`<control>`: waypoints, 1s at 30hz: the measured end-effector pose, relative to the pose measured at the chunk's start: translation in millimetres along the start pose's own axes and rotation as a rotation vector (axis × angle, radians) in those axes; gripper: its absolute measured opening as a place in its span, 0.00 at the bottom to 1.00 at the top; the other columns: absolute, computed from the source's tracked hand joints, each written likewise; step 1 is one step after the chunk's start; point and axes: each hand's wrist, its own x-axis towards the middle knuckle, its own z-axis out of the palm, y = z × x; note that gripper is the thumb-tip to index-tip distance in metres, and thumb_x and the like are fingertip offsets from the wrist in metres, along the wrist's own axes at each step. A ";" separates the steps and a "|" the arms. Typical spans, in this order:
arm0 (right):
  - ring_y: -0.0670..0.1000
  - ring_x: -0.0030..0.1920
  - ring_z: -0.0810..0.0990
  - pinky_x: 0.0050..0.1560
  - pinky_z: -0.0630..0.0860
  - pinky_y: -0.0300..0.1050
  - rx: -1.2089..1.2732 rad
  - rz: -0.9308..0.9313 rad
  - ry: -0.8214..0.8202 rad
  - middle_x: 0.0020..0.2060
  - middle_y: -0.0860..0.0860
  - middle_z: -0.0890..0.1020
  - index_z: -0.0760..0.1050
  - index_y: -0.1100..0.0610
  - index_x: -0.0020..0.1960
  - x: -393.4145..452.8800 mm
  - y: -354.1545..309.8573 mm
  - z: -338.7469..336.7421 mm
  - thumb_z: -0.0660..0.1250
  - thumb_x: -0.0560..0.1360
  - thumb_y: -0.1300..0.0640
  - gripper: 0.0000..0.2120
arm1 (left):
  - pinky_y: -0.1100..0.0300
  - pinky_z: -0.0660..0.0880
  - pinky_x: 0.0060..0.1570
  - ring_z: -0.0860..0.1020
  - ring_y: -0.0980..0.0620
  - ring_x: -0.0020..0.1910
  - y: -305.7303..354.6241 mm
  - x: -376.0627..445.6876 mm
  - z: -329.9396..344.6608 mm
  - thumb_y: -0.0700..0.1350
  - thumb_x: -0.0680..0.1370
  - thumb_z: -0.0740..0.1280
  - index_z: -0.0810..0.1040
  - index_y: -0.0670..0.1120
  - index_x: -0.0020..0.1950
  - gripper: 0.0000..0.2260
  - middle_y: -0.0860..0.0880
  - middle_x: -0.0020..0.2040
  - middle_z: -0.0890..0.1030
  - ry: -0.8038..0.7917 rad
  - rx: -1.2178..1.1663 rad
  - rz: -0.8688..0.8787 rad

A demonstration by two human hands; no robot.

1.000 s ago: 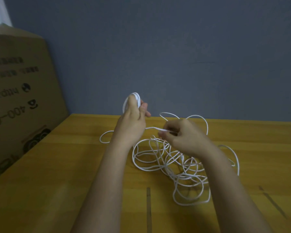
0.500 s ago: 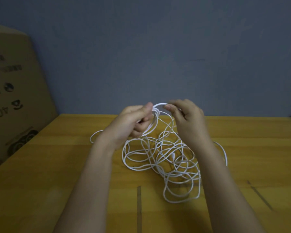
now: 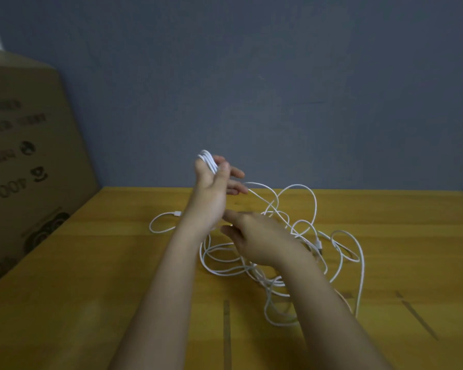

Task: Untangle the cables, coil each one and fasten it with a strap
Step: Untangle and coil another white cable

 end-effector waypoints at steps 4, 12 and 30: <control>0.54 0.46 0.79 0.39 0.66 0.43 0.074 -0.010 0.154 0.42 0.48 0.83 0.79 0.49 0.59 -3.1 1.6 -15.9 0.63 0.75 0.60 0.15 | 0.58 0.77 0.44 0.80 0.56 0.35 -12.5 -2.1 -7.3 0.43 0.83 0.54 0.60 0.48 0.51 0.03 0.51 0.43 0.78 -0.073 0.360 0.002; 0.53 0.47 0.79 0.39 0.67 0.44 -0.023 0.243 0.375 0.39 0.47 0.81 0.75 0.45 0.56 -11.3 29.3 -36.6 0.67 0.73 0.54 0.13 | 0.53 0.76 0.43 0.80 0.54 0.36 -11.8 -9.5 -9.1 0.48 0.83 0.55 0.62 0.48 0.52 0.04 0.48 0.50 0.77 -0.183 0.677 -0.024; 0.45 0.38 0.81 0.45 0.79 0.47 0.609 0.228 0.700 0.37 0.48 0.83 0.81 0.54 0.44 -2.5 40.4 -33.7 0.70 0.74 0.57 0.02 | 0.66 0.46 0.20 0.52 0.60 0.18 33.5 -19.2 -2.3 0.54 0.74 0.60 0.61 0.46 0.31 0.17 0.54 0.21 0.57 -0.444 -0.182 -0.275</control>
